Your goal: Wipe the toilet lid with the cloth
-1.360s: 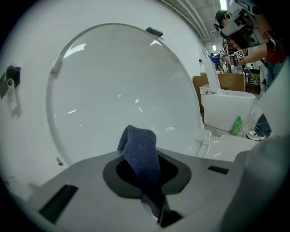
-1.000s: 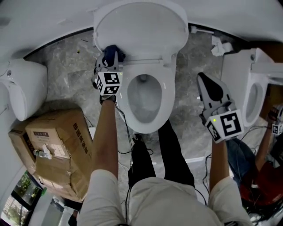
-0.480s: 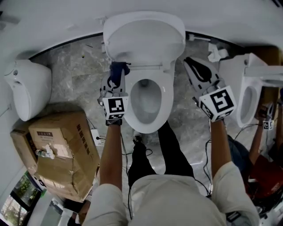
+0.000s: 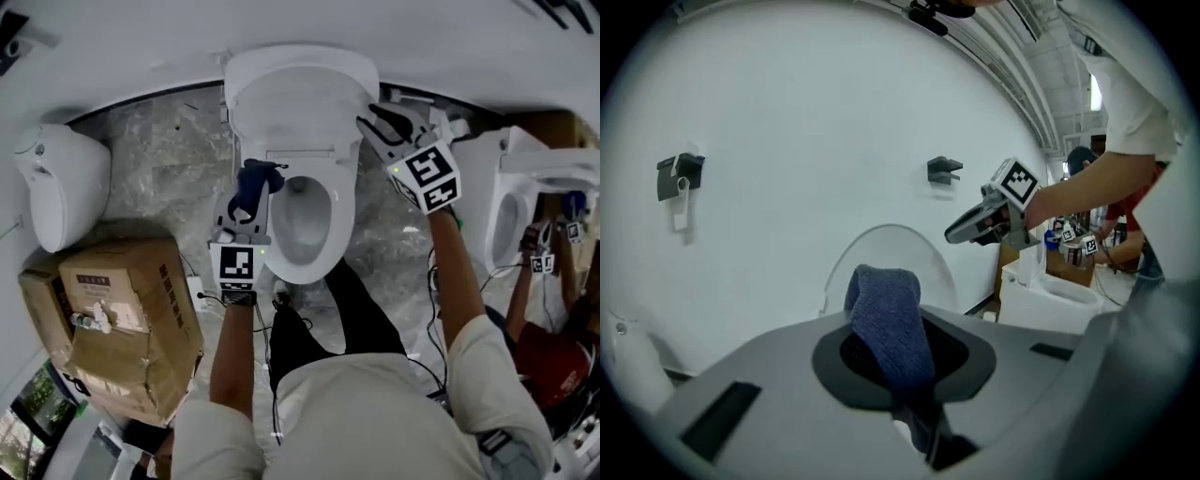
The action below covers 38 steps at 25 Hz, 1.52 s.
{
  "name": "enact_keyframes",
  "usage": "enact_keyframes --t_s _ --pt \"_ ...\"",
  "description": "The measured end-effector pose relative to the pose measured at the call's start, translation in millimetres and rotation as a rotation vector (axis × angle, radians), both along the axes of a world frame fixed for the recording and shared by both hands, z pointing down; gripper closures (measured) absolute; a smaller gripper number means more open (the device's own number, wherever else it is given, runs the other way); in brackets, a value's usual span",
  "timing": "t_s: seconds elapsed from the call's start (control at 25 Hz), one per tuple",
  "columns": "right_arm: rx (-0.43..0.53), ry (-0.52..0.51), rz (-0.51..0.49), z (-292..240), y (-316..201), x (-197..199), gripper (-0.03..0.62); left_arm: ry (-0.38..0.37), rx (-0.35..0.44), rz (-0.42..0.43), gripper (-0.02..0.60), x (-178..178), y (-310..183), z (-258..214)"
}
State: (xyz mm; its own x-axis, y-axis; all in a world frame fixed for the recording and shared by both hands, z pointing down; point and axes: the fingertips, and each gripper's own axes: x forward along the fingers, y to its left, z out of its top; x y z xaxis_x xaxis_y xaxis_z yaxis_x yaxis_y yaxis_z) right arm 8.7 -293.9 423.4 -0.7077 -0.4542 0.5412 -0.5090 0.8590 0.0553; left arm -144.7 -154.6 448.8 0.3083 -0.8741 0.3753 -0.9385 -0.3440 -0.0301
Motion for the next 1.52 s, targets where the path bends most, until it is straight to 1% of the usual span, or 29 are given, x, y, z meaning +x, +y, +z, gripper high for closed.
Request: enact_keyframes --t_s 0.12,0.28,0.4,0.6,0.88,1.12,1.32,1.52 --pt "0.004 0.041 -0.016 1 -6 -1 0.469 0.027 0.001 0.013 0.538 12 7 -24" --pt "0.015 0.085 -0.034 -3 -24 -6 0.464 0.034 0.019 0.01 0.538 23 16 -60" --pt "-0.008 0.115 -0.031 2 -35 -4 0.456 0.03 0.031 0.014 0.538 29 26 -86" --pt "-0.046 0.179 -0.061 19 -46 -7 0.451 0.038 0.035 -0.024 0.538 29 44 -113" --pt "-0.076 0.269 -0.095 39 -54 -11 0.448 0.053 0.017 -0.081 0.538 16 65 -128" --pt "-0.114 0.362 -0.152 61 -56 -5 0.454 0.054 0.025 -0.093 0.538 10 69 -132" --pt "-0.085 0.395 -0.131 58 -59 -4 0.516 0.074 0.033 -0.09 0.538 8 71 -135" --pt "-0.081 0.401 -0.116 57 -51 -3 0.519 0.065 0.023 -0.09 0.538 4 79 -140"
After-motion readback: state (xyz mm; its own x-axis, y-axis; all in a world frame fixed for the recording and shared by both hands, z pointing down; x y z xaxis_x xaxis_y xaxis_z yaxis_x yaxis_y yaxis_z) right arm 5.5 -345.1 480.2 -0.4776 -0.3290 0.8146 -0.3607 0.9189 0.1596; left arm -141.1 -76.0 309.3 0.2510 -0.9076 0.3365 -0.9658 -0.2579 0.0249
